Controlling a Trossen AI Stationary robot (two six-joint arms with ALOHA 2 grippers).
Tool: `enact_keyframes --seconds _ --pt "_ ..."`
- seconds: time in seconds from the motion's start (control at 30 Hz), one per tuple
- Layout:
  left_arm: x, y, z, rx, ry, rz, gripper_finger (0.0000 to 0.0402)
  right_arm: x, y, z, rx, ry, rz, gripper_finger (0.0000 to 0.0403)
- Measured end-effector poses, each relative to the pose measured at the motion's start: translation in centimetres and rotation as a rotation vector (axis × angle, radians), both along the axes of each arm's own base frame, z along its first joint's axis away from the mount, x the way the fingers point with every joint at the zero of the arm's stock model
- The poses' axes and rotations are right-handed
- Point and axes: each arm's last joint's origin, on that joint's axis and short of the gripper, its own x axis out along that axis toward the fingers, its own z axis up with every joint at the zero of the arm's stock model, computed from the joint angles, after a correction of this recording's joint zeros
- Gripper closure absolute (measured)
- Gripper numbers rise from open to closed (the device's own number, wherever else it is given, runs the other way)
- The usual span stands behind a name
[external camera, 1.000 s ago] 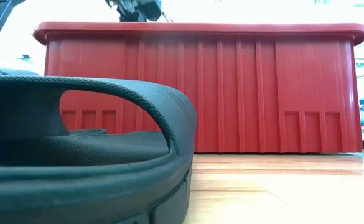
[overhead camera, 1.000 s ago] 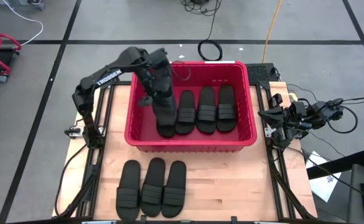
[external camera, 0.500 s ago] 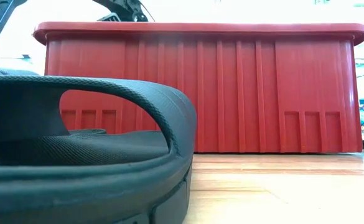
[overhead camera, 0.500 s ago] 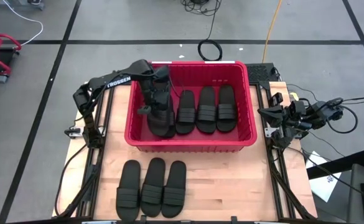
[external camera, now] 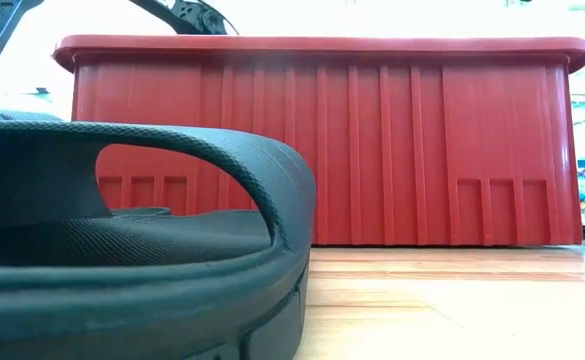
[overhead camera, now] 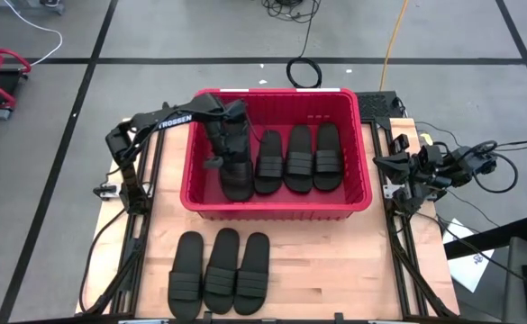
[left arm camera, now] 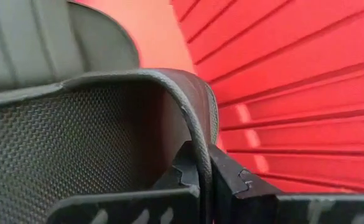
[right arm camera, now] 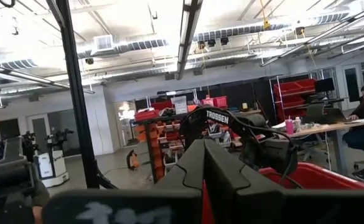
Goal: Pick and place slides into bin
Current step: Put the black slipper into the bin
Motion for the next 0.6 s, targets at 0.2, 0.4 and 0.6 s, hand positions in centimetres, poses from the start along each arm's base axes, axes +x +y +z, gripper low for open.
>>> enact_keyframes --seconds 0.2,0.4,0.6 --pt "0.2 0.2 -0.6 0.014 -0.015 0.020 0.0401 0.0 0.0 0.0 0.032 -0.004 0.011 0.0403" --pt "0.8 0.5 -1.5 0.007 -0.006 0.029 0.0401 0.0 0.0 0.0 0.040 -0.005 0.014 0.0403" --pt "1.9 0.3 -3.6 0.015 0.064 0.006 0.0401 0.0 0.0 0.0 0.041 -0.004 0.014 0.0403"
